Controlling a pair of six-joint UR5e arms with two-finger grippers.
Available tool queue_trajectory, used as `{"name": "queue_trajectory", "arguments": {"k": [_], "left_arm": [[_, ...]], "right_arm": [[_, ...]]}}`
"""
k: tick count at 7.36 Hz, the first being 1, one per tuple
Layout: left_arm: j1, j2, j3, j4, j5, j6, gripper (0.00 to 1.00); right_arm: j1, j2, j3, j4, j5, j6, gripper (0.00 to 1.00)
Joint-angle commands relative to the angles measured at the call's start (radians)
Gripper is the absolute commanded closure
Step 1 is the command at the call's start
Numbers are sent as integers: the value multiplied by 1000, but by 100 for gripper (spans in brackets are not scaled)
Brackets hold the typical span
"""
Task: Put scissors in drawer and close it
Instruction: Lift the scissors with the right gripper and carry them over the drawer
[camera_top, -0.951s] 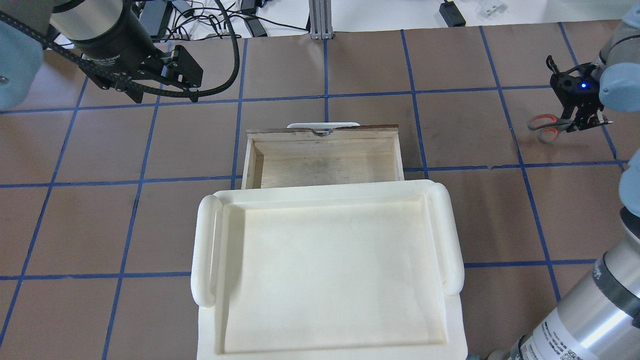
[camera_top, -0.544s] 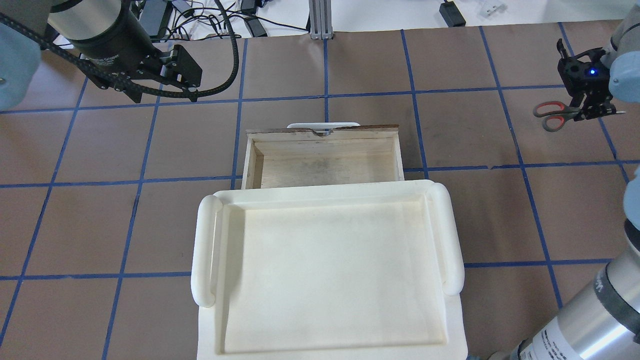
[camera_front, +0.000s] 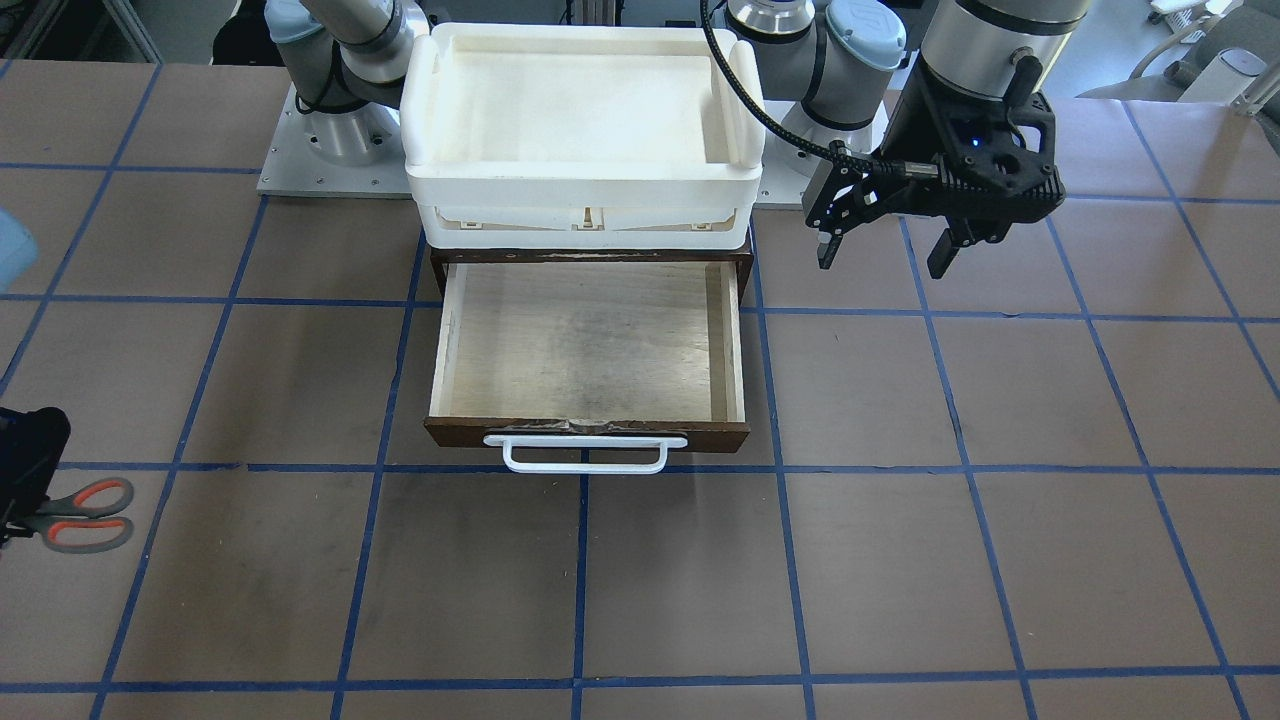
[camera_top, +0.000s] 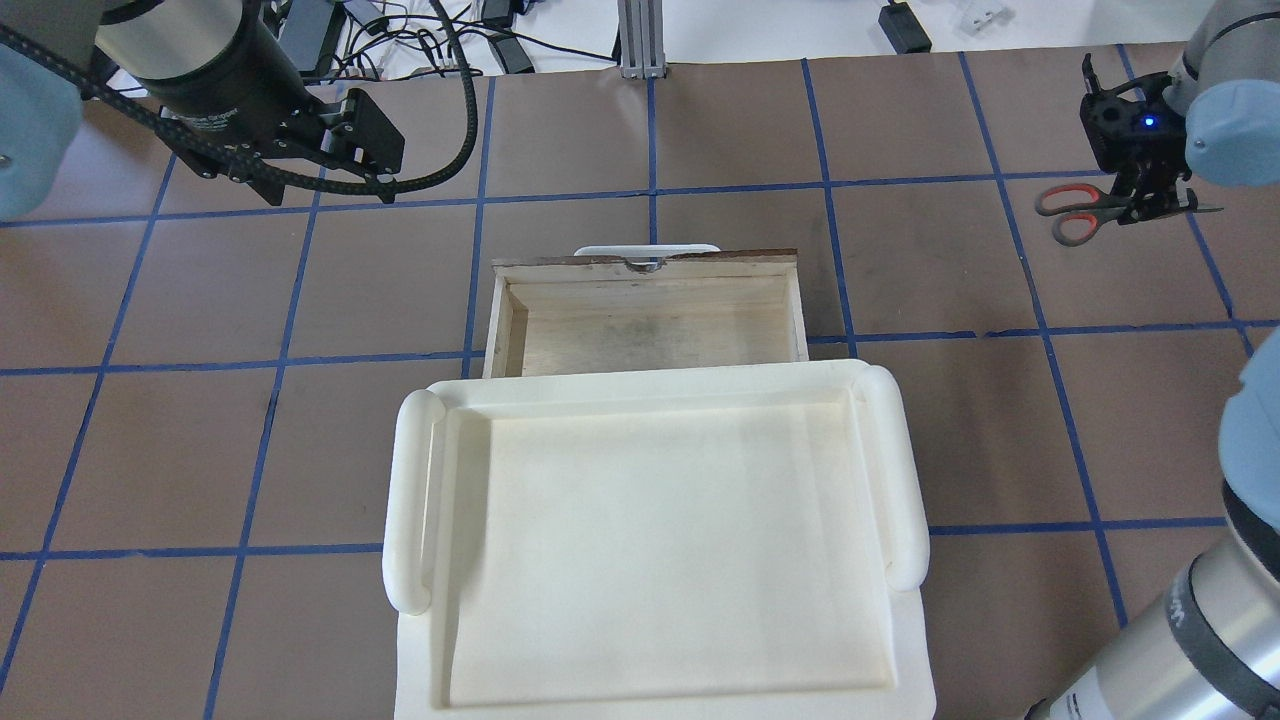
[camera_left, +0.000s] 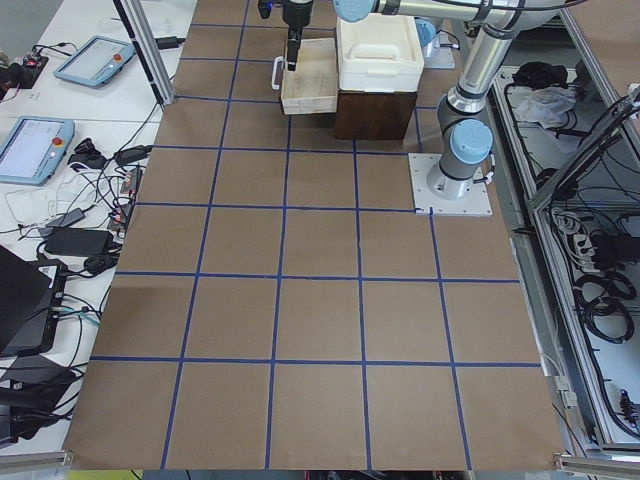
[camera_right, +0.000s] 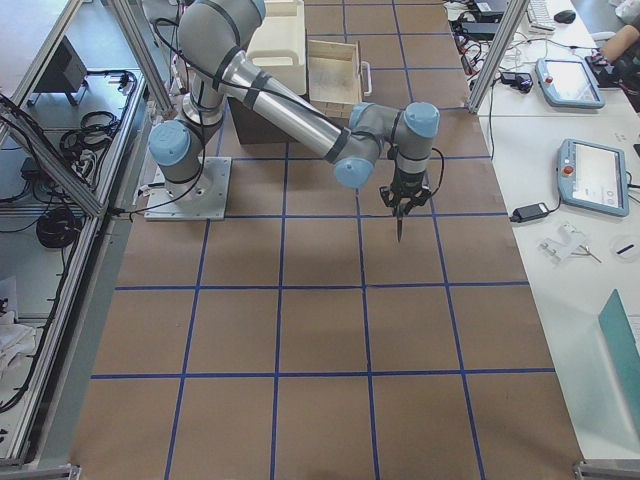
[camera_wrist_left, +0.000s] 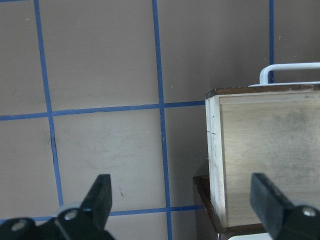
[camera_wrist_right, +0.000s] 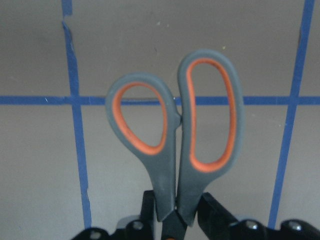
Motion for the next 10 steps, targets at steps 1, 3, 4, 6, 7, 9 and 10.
{"name": "queue_trajectory", "arguments": {"k": [1, 3, 4, 6, 7, 9, 10], "left_arm": [[-1, -2, -1, 0, 1, 0, 0], [-1, -2, -1, 0, -1, 0, 0], [-1, -8, -1, 0, -2, -3, 0], [-1, -11, -1, 0, -5, -3, 0], [-1, -8, -1, 0, -4, -3, 0], [-1, -3, -1, 0, -4, 0, 0], [-1, -5, -1, 0, -4, 0, 0]], "right_arm": [[162, -111, 0, 109, 10, 169, 100], [266, -145, -2, 113, 9, 254, 100], [297, -151, -2, 123, 10, 278, 100], [409, -196, -3, 187, 10, 429, 100], [470, -203, -8, 212, 10, 515, 100], [595, -200, -8, 231, 15, 641, 100], [641, -197, -6, 237, 53, 698, 100]]}}
